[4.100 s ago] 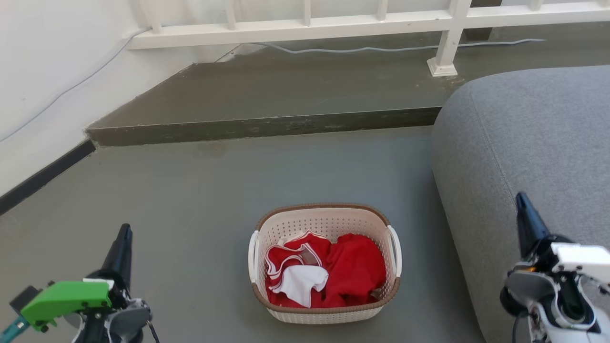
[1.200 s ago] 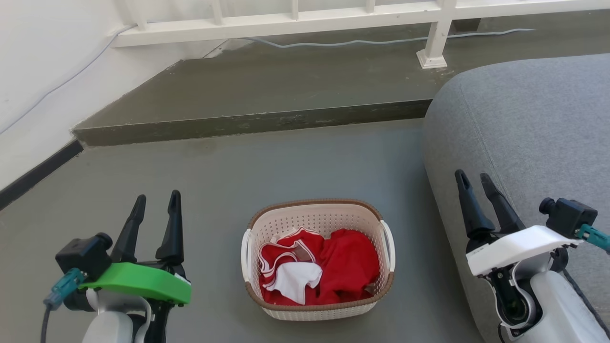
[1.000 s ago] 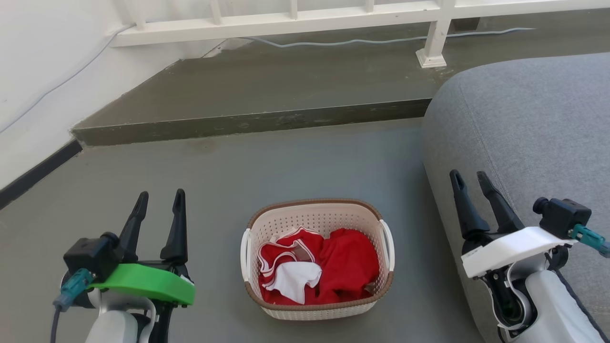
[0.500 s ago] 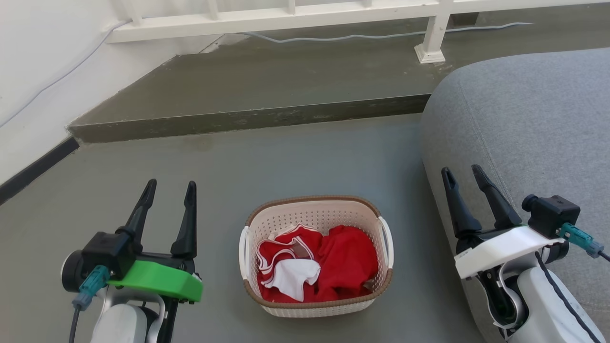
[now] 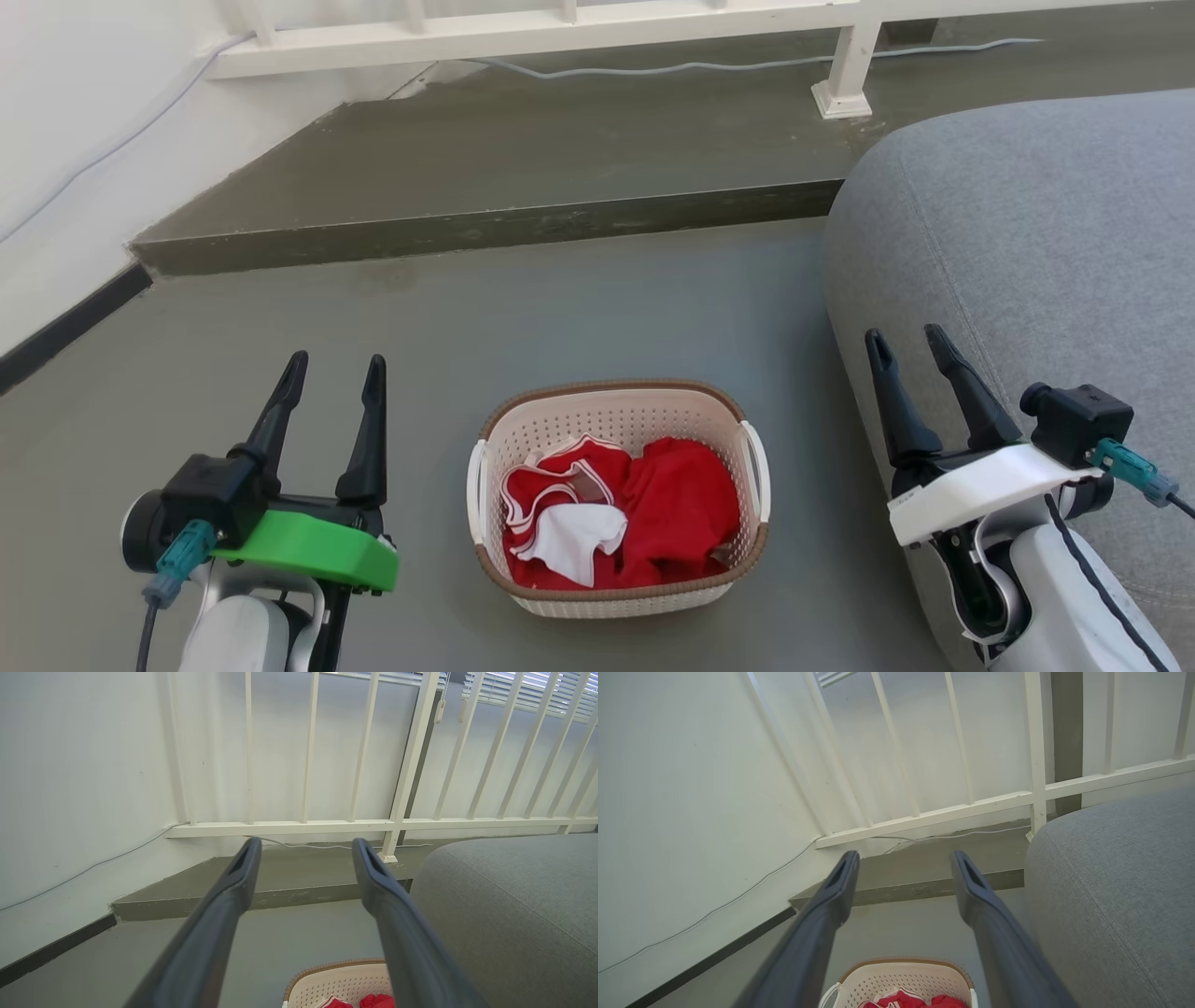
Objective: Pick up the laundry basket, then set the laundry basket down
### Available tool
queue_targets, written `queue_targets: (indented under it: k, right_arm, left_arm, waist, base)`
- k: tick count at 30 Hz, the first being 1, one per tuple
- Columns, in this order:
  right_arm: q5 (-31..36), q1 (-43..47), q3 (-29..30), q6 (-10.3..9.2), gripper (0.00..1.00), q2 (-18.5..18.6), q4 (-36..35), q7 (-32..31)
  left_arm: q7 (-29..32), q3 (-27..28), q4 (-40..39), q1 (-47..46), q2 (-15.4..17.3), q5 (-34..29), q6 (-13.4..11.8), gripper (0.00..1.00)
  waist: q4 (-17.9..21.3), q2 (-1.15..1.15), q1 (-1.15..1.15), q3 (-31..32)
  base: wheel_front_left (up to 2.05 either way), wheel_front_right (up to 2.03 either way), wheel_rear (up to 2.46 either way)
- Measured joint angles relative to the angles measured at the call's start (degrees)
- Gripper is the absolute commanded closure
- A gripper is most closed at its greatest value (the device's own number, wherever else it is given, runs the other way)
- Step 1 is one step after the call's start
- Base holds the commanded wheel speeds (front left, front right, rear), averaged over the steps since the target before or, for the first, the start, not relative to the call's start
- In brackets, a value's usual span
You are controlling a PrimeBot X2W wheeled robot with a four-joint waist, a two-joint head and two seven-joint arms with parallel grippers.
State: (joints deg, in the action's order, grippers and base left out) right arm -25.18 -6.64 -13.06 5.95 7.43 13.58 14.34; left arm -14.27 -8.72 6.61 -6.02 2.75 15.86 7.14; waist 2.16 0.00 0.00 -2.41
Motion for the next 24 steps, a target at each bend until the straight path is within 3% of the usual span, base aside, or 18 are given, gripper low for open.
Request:
queue_targets:
  k: [13,24]
  right_arm:
    - [0.1,-1.2,1.4,0.01,0.00,-0.5,0.6,0.0]
    - [0.1,-6.1,1.6,0.08,0.00,-1.8,2.3,0.0]
  left_arm:
    - [0.0,-0.1,0.0,-1.4,-0.1,0.1,0.0,0.00]
    - [-0.2,-0.9,0.5,-6.0,-0.1,0.1,0.0,0.00]
  waist:
    - [0.3,0.00,0.00,-4.1]
    - [1.3,0.00,0.00,-11.5]
  base:
    - [0.00,0.00,0.00]
    - [0.00,0.00,0.00]
